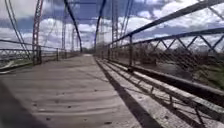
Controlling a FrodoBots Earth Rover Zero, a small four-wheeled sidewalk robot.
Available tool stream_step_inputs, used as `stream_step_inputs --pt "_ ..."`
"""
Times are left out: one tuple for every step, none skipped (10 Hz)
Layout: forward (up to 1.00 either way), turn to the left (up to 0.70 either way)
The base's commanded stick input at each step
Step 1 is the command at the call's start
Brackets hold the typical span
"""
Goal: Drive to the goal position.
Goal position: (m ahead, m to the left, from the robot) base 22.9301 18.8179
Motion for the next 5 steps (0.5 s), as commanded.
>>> stream_step_inputs --pt "1.0 0.17" --pt "1.0 0.0" --pt "1.0 0.0" --pt "1.0 0.0" --pt "1.0 0.0"
